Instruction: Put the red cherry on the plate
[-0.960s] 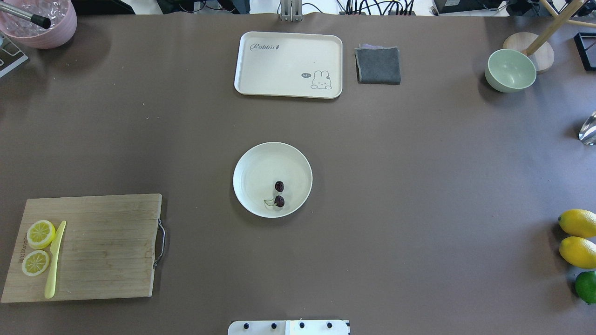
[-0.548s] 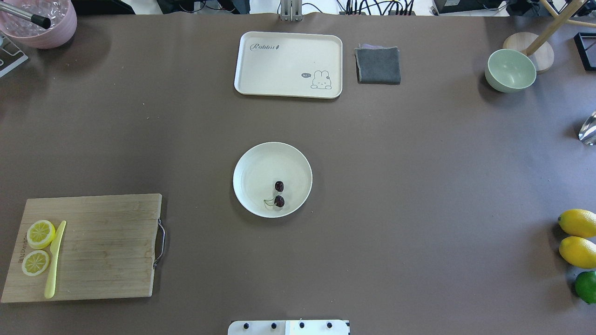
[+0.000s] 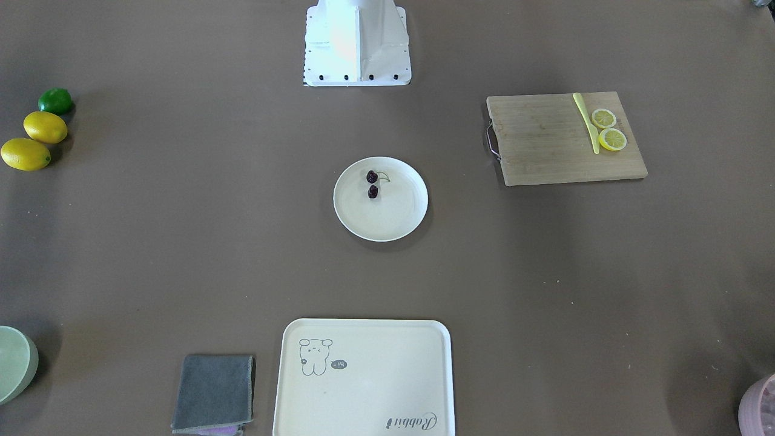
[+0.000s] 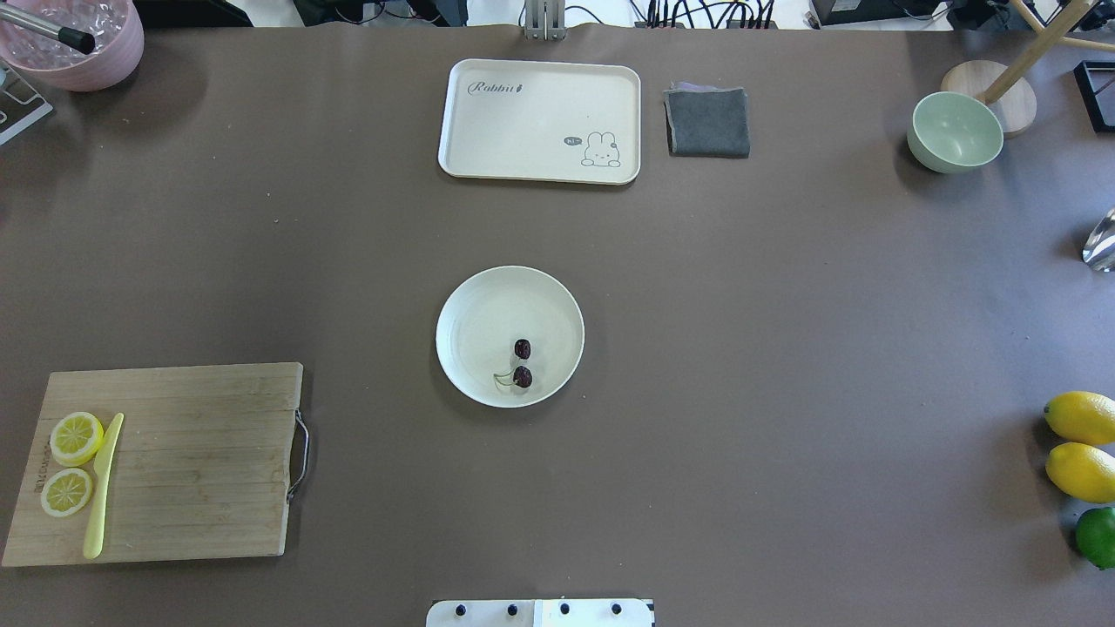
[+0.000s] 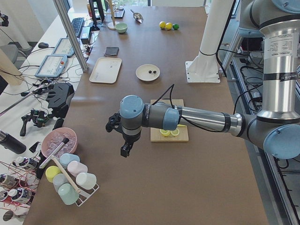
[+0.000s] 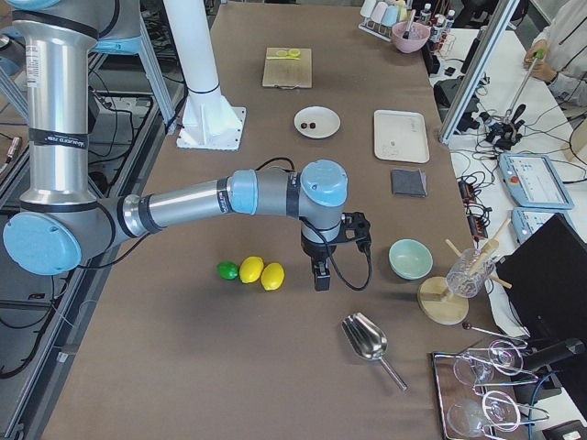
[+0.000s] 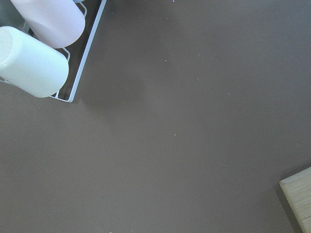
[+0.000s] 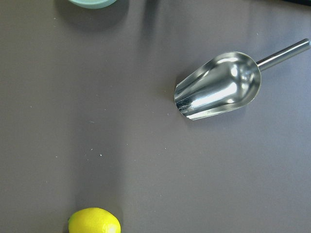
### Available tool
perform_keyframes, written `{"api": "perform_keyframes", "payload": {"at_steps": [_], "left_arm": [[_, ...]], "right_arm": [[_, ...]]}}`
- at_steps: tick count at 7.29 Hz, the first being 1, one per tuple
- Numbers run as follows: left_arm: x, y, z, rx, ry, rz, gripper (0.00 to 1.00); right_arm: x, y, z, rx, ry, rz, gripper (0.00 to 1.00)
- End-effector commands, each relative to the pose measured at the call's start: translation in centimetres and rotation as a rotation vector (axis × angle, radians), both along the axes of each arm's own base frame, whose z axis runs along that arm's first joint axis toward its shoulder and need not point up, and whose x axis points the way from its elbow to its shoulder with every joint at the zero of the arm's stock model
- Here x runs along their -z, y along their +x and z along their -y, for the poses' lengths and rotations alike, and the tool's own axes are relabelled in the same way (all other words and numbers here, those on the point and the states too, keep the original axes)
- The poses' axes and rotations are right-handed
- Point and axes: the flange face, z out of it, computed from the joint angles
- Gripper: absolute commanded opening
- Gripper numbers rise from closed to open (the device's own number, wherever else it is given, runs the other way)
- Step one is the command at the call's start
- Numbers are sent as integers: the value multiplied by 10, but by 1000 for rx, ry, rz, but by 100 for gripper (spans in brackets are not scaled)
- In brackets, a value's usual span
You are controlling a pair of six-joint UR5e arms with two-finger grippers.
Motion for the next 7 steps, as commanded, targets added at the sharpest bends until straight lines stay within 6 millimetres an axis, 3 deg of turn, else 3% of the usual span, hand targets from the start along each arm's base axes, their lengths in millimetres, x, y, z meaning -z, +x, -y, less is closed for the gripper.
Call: {"api": "perform_keyframes", "payload": {"at_steps": [1, 7], "left_arm": [[4, 0, -1, 17, -13, -27, 98], [14, 1, 1, 12, 12, -28, 98]], "right_arm": [[-4, -1, 0, 2, -9, 1, 100], [-9, -3, -4, 5, -19, 5, 100]]}}
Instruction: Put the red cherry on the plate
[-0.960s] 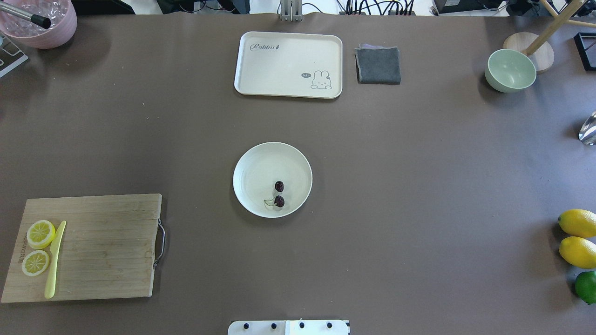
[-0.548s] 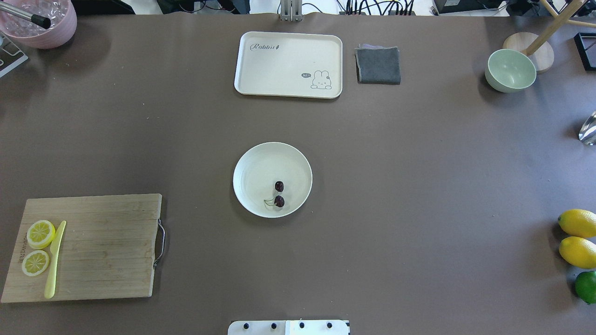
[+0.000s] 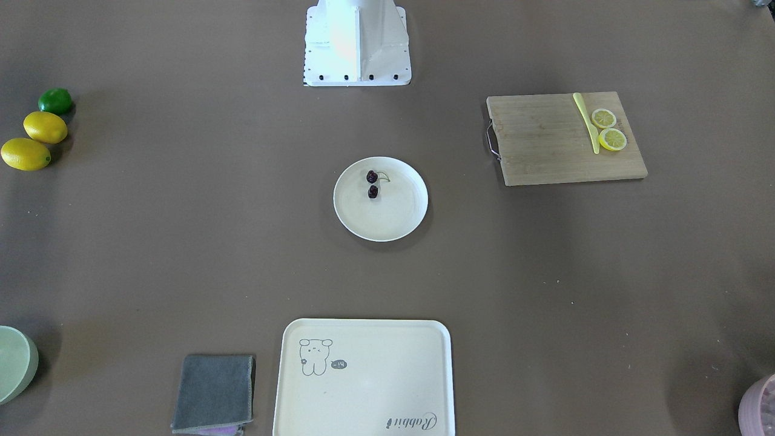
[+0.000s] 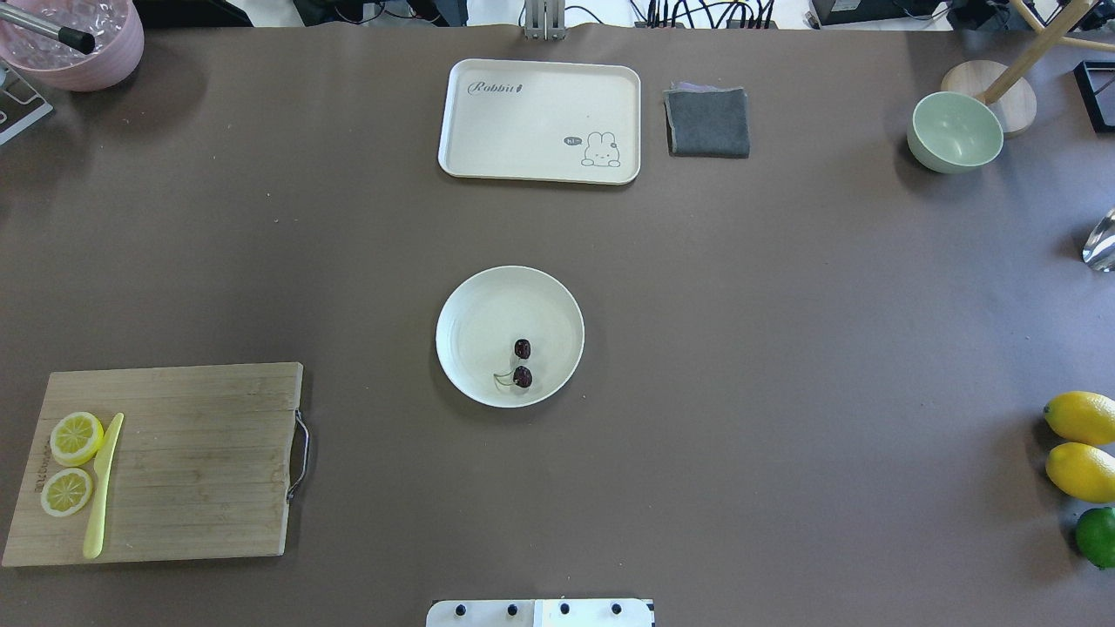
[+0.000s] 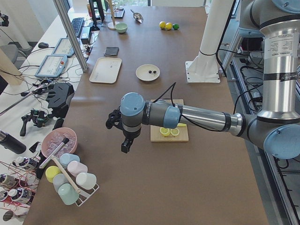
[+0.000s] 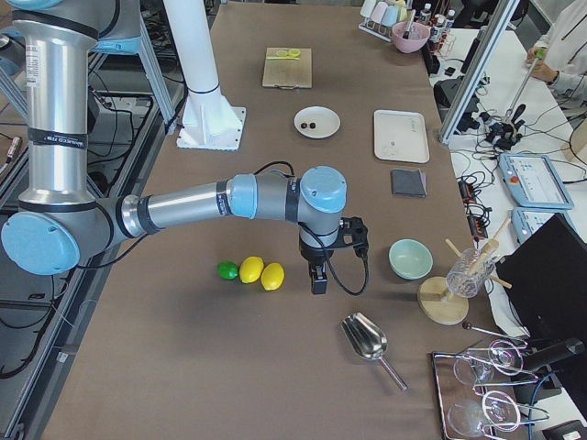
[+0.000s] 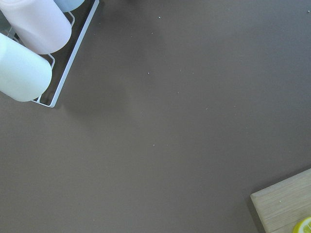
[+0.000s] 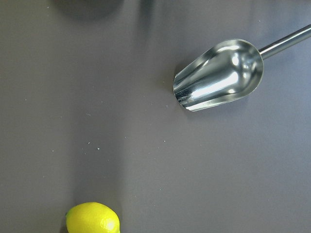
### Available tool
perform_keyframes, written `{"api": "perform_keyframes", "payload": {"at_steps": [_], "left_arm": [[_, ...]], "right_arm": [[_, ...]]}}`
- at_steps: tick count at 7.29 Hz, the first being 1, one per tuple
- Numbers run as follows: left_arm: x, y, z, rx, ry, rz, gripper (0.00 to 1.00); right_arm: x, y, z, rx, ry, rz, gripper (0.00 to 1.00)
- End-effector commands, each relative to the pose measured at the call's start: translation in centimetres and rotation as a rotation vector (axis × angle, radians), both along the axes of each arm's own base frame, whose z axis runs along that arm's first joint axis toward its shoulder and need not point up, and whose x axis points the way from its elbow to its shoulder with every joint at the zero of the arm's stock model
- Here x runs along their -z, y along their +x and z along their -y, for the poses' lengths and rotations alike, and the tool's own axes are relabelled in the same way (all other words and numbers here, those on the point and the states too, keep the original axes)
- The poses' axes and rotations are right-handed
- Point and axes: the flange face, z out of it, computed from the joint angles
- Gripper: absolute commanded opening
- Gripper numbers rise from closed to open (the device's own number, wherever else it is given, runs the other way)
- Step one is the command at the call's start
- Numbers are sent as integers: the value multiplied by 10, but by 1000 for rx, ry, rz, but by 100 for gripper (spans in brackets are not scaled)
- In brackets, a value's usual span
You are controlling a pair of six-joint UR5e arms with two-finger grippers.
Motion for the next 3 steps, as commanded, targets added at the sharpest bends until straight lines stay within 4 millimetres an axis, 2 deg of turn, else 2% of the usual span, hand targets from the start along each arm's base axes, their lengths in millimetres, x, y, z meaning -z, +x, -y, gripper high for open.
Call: {"api": "perform_keyframes", "payload": {"at_steps": [1, 3], "left_arm": [[4, 0, 0, 0, 10, -1, 98], [5, 0, 2, -1, 16, -1, 98]], "right_arm": [[-2, 0, -3, 0, -6, 0, 100], [-2, 0, -2, -1, -5, 2, 100]]}}
